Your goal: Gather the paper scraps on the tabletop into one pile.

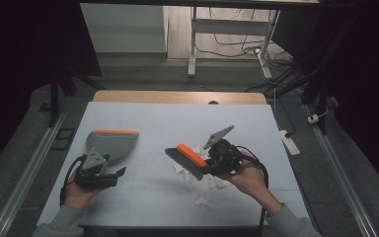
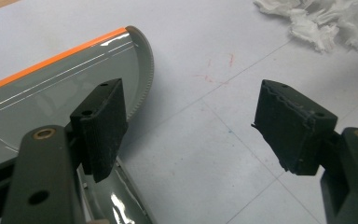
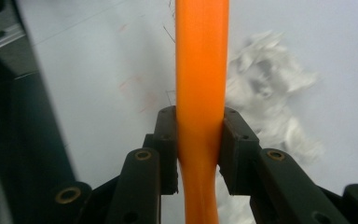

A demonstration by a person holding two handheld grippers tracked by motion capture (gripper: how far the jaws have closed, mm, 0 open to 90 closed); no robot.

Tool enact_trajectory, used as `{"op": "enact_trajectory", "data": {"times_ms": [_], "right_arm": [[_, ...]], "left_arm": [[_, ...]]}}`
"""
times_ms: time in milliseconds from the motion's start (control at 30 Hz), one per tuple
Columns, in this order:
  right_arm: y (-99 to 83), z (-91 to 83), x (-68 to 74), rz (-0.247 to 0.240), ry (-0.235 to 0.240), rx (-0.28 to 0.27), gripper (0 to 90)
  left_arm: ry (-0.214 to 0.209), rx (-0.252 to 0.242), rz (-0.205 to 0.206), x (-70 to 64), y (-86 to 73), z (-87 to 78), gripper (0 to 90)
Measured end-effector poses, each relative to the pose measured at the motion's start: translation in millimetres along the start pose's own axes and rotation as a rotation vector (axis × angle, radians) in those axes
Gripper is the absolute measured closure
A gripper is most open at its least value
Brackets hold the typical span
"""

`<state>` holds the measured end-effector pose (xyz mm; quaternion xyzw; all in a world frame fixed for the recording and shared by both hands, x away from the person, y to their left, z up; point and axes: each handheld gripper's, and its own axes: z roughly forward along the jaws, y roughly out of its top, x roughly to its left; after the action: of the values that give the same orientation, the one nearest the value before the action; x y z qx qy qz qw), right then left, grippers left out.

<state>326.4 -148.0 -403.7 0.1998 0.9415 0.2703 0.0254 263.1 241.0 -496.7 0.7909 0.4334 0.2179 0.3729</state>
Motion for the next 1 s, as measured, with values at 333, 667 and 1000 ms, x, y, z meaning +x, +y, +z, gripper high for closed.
{"op": "enact_trajectory", "data": {"times_ms": [333, 667, 1000], "right_arm": [[-26.9, 10.8, 42.5, -0.074, 0.105, 0.185, 70.0], [-23.2, 38.4, 37.5, -0.154, 0.008, 0.294, 70.1], [4.8, 52.0, -0.6, -0.128, -0.095, 0.242, 70.1]], "left_arm": [[-0.006, -0.001, -0.006, -0.8, 0.5, 0.7, 26.5], [-0.006, 0.002, -0.005, -0.4, 0.1, 1.1, 26.5], [-0.007, 0.01, -0.001, 0.0, -0.5, 2.8, 26.5]]}}
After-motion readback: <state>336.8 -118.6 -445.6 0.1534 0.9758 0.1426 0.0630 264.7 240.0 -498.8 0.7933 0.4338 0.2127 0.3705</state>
